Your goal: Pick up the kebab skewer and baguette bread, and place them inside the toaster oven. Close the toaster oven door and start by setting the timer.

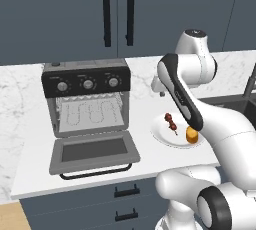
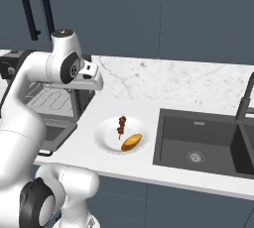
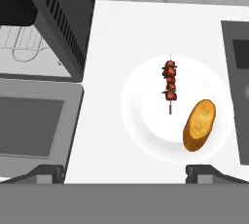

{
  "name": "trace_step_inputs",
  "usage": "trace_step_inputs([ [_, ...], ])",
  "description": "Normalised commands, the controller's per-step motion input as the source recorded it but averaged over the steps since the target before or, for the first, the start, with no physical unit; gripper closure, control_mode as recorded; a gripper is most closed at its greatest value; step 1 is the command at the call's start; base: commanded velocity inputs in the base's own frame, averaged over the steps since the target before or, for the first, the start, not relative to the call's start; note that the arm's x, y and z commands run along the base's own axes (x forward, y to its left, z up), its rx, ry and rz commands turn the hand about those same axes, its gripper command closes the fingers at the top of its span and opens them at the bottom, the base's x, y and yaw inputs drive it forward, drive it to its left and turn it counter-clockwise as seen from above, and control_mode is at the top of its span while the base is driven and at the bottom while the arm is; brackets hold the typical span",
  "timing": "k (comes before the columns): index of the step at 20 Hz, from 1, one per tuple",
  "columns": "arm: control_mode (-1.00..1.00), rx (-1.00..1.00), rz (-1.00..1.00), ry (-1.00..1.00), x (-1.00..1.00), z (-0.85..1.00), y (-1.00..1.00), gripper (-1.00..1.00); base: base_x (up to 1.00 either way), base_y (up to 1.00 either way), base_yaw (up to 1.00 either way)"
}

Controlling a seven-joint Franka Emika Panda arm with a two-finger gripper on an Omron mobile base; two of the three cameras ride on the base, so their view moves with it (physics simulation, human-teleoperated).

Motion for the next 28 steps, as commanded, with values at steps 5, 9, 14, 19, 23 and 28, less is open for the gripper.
trace_step_inputs([
  [5, 1.0, 0.0, 0.0, 0.0, 0.0, 0.0, 0.0, -1.0, 0.0, 0.0, 0.0],
  [9, 1.0, 0.0, 0.0, 0.0, 0.0, 0.0, 0.0, -1.0, 0.0, 0.0, 0.0],
  [14, 1.0, 0.0, 0.0, 0.0, 0.0, 0.0, 0.0, -1.0, 0.0, 0.0, 0.0],
  [19, -1.0, 0.0, 0.0, 0.0, 0.0, 0.0, 0.0, -1.0, 0.0, 0.0, 0.0],
  [23, -1.0, 0.0, 0.0, 0.0, 0.0, 0.0, 0.0, -1.0, 0.0, 0.0, 0.0],
  [28, -1.0, 0.0, 0.0, 0.0, -0.02, 0.0, 0.0, -1.0, 0.0, 0.0, 0.0],
])
